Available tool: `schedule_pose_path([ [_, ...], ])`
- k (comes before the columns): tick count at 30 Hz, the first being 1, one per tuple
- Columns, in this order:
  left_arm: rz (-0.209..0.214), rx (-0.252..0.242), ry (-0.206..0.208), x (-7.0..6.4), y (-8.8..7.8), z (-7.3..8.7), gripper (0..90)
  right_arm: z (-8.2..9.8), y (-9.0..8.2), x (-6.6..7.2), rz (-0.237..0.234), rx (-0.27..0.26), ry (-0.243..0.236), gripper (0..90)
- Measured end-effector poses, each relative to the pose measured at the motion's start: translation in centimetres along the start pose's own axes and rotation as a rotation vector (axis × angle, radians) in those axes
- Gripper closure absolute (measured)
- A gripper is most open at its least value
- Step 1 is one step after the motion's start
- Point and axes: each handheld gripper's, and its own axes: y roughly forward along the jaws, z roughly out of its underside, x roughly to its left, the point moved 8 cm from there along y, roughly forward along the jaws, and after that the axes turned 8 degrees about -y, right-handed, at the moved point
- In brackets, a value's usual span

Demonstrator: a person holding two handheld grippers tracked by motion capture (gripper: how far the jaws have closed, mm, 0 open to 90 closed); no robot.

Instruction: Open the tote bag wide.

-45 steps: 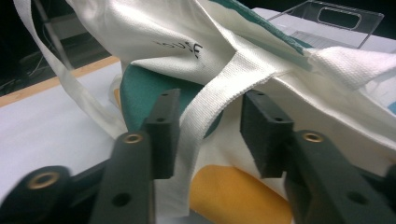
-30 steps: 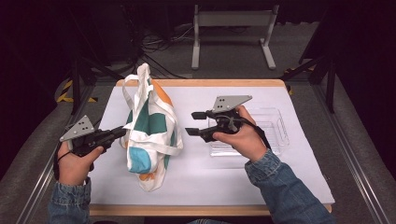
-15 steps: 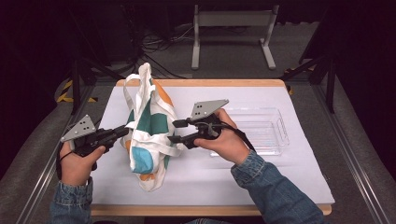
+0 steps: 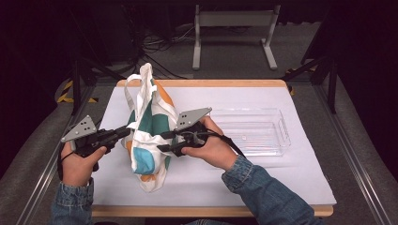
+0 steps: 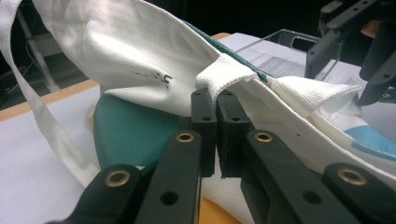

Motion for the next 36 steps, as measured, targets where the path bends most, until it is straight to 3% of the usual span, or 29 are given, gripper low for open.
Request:
schedule_pose_path([
  [6,0.002,0.004,0.0,-0.1,0.1,0.0,87.5,0.3,0.1,0.4,-0.037,0.029,-0.011,86.9],
  [18,-0.011,-0.015,0.003,0.2,-0.4,-0.2,87.5,-0.4,-1.1,0.3,-0.011,-0.011,-0.018,87.6],
  [31,-0.043,-0.042,0.01,0.4,-1.8,-0.7,87.3,-1.1,-5.4,-0.3,0.077,-0.07,-0.029,87.7],
  [36,-0.046,-0.047,-0.007,0.6,-2.6,-0.7,87.2,-0.8,-6.6,-0.3,0.094,-0.08,-0.018,87.7],
])
